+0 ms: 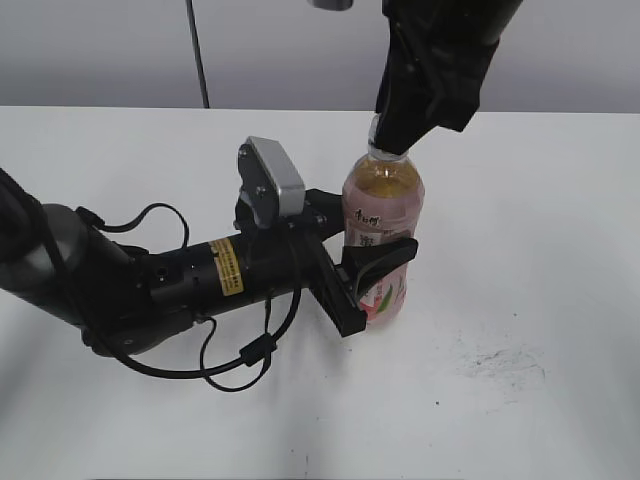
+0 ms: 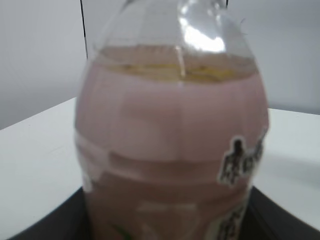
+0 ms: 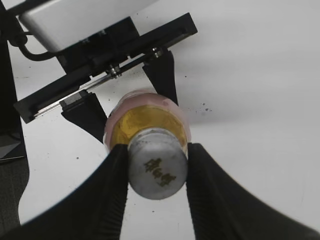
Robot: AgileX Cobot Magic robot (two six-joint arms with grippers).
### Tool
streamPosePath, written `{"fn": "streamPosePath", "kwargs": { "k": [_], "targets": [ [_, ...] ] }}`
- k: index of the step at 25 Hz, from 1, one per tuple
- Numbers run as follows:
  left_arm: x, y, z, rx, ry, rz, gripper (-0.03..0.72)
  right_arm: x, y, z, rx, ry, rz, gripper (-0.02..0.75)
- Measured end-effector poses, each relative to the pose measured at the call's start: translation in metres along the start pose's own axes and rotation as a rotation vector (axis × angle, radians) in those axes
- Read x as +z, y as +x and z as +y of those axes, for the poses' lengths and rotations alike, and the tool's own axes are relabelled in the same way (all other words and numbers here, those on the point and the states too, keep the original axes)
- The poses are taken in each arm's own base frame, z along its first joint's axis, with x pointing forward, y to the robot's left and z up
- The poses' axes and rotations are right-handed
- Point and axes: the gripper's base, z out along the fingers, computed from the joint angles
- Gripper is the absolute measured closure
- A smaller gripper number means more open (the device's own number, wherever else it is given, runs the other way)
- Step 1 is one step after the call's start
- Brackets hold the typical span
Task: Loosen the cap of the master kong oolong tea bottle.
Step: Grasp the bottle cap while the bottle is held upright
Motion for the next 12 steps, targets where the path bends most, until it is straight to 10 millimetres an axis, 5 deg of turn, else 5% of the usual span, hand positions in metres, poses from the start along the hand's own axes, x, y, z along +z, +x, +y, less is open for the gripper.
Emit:
{"fn": "streamPosePath", "kwargs": {
  "k": [12],
  "targets": [
    [0.0, -0.0004, -0.0002, 0.0, 0.002, -0.005, 0.303, -0.0015, -0.001, 0.0009, -0.054, -0.003, -0.012, 0.467]
  ]
}}
